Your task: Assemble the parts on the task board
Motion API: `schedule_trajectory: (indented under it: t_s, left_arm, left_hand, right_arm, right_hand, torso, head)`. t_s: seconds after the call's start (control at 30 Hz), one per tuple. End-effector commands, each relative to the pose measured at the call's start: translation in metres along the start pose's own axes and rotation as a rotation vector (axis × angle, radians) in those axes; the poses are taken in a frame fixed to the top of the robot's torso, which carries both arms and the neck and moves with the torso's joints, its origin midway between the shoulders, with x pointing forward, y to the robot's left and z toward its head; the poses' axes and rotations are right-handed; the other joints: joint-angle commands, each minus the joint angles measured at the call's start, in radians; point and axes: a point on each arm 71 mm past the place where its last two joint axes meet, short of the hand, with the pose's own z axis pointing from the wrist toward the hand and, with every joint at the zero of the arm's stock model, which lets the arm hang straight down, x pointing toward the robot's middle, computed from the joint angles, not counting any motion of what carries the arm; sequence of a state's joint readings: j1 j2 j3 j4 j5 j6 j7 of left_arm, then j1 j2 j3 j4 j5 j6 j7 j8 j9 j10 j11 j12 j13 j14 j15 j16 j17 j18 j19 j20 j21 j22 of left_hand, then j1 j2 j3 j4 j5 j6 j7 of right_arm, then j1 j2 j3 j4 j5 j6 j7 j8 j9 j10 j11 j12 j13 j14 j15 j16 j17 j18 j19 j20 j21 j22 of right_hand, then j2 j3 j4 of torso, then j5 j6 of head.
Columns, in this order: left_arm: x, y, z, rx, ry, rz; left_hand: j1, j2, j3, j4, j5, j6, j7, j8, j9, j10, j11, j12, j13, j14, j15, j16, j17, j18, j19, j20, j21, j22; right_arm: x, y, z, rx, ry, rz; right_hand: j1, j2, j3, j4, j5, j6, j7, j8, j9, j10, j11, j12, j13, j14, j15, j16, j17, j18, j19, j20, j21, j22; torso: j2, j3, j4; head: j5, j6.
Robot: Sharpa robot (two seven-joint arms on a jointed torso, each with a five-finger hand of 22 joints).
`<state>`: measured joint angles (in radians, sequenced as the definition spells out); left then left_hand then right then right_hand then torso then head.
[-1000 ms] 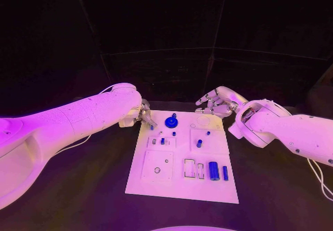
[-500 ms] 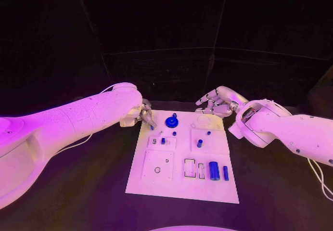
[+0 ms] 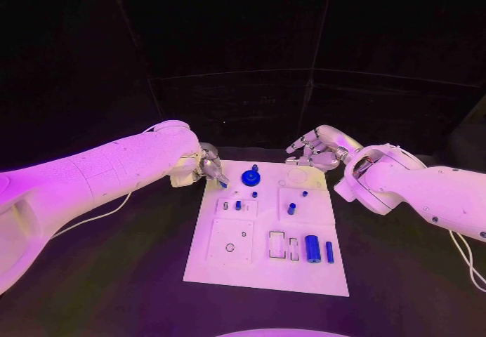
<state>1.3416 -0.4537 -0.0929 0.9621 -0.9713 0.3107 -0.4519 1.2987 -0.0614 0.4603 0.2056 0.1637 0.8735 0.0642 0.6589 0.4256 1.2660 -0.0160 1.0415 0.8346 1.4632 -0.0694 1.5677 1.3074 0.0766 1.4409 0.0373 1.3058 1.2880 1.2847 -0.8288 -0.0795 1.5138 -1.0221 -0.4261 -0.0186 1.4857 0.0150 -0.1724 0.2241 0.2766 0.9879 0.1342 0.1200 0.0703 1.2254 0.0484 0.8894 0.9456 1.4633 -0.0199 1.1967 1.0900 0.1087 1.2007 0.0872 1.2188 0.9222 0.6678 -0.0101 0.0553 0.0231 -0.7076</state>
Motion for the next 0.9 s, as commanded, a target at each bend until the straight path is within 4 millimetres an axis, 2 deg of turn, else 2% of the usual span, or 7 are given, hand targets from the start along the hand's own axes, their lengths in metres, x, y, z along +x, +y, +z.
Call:
schedule_trajectory:
  t_s: [0.03,0.23,0.5,0.57,0.63,0.77,0.9]
  left_arm:
    - [-0.002,-0.005,-0.006,0.082,-0.025,-0.112]
    - [0.006,-0.001,-0.021,0.128,-0.026,-0.161]
    - [0.016,0.009,-0.035,0.146,-0.053,-0.14]
    - [0.019,0.011,-0.037,0.149,-0.065,-0.125]
    - [0.022,0.013,-0.038,0.151,-0.078,-0.115]
    - [0.028,0.014,-0.04,0.15,-0.118,-0.078]
    - [0.036,0.013,-0.041,0.134,-0.141,-0.039]
  left_hand:
    - [-0.014,-0.009,0.138,-0.124,0.02,0.009,-0.004,0.009,0.004,0.012,0.0,0.006,0.003,0.108,-0.004,0.003,0.263,-0.003,0.003,-0.001,0.001,0.003]
    - [-0.04,-0.029,0.173,-0.143,0.051,0.015,-0.008,0.021,0.011,0.026,-0.004,0.013,0.014,0.108,-0.007,0.003,0.263,-0.003,0.005,-0.003,0.003,0.007]
    - [-0.054,-0.042,0.189,-0.157,0.066,0.017,-0.01,0.029,0.015,0.033,-0.006,0.014,0.014,0.108,-0.009,0.003,0.263,-0.006,0.01,-0.005,0.01,0.017]
    - [-0.066,-0.058,0.198,-0.169,0.128,0.027,-0.014,0.032,0.016,0.044,-0.008,0.014,0.015,0.108,-0.01,0.003,0.263,-0.007,0.014,-0.007,0.016,0.024]
    - [-0.075,-0.068,0.198,-0.179,0.169,0.037,-0.015,0.03,0.015,0.057,-0.011,0.022,0.026,0.108,-0.012,0.003,0.263,-0.009,0.018,-0.008,0.022,0.031]
    - [-0.084,-0.076,0.197,-0.191,0.202,0.049,-0.017,0.023,0.01,0.071,-0.013,0.03,0.04,0.108,-0.014,0.003,0.263,-0.011,0.023,-0.01,0.031,0.041]
    - [-0.086,-0.076,0.196,-0.193,0.206,0.052,-0.018,0.021,0.009,0.075,-0.014,0.034,0.045,0.108,-0.014,0.003,0.263,-0.012,0.024,-0.01,0.033,0.044]
  right_arm:
    - [-0.001,0.001,0.0,-0.005,0.001,-0.003]
    - [-0.002,0.0,-0.001,-0.001,0.0,-0.004]
    - [-0.003,-0.002,-0.001,0.003,0.003,-0.005]
    - [-0.003,-0.002,-0.002,0.004,0.003,-0.005]
    - [-0.003,-0.002,-0.002,0.005,0.002,-0.005]
    - [-0.003,-0.003,-0.002,0.007,0.002,-0.006]
    - [-0.003,-0.002,-0.002,0.006,0.004,-0.004]
  right_hand:
    - [-0.003,0.008,-0.004,0.002,0.017,0.007,0.002,0.006,-0.001,-0.004,-0.001,0.002,0.0,0.01,-0.006,-0.006,0.002,0.019,-0.004,-0.001,-0.006,-0.001]
    - [-0.003,0.008,-0.006,0.004,0.027,0.007,0.002,0.006,-0.001,-0.004,-0.001,0.002,-0.001,0.01,-0.006,-0.006,0.002,0.019,-0.003,-0.002,-0.006,-0.001]
    - [-0.003,0.008,-0.006,0.004,0.028,0.007,0.002,0.006,-0.001,-0.004,-0.001,0.002,-0.001,0.01,-0.006,-0.007,0.002,0.019,-0.003,-0.002,-0.007,-0.002]
    - [-0.003,0.008,-0.006,0.004,0.028,0.007,0.002,0.006,-0.001,-0.004,-0.001,0.002,-0.001,0.01,-0.006,-0.007,0.002,0.019,-0.003,-0.002,-0.007,-0.002]
    - [-0.003,0.008,-0.006,0.004,0.028,0.007,0.002,0.006,-0.001,-0.004,-0.001,0.002,-0.001,0.01,-0.006,-0.007,0.002,0.019,-0.003,-0.002,-0.007,-0.002]
    - [-0.004,0.008,-0.007,0.005,0.031,0.007,0.002,0.006,-0.001,-0.004,-0.001,0.002,-0.001,0.01,-0.006,-0.008,0.001,0.019,-0.003,-0.002,-0.007,-0.002]
    - [-0.004,0.008,-0.007,0.005,0.031,0.007,0.002,0.006,-0.001,-0.004,-0.001,0.002,-0.001,0.01,-0.006,-0.008,0.001,0.019,-0.003,-0.002,-0.007,-0.002]
  torso:
    - [0.0,0.0005,0.0025]
    - [-0.001,0.0008,0.0055]
    - [-0.001,0.0015,0.0036]
    - [-0.001,0.0006,0.0045]
    - [-0.002,-0.0004,0.006]
    - [0.0,-0.0002,0.0044]
    - [0.0,0.0005,0.0026]
  head:
    - [0.001,0.001]
    - [0.001,0.0]
    - [0.008,-0.001]
    - [0.007,-0.001]
    - [0.008,-0.001]
    - [0.013,0.0]
    - [0.015,-0.004]
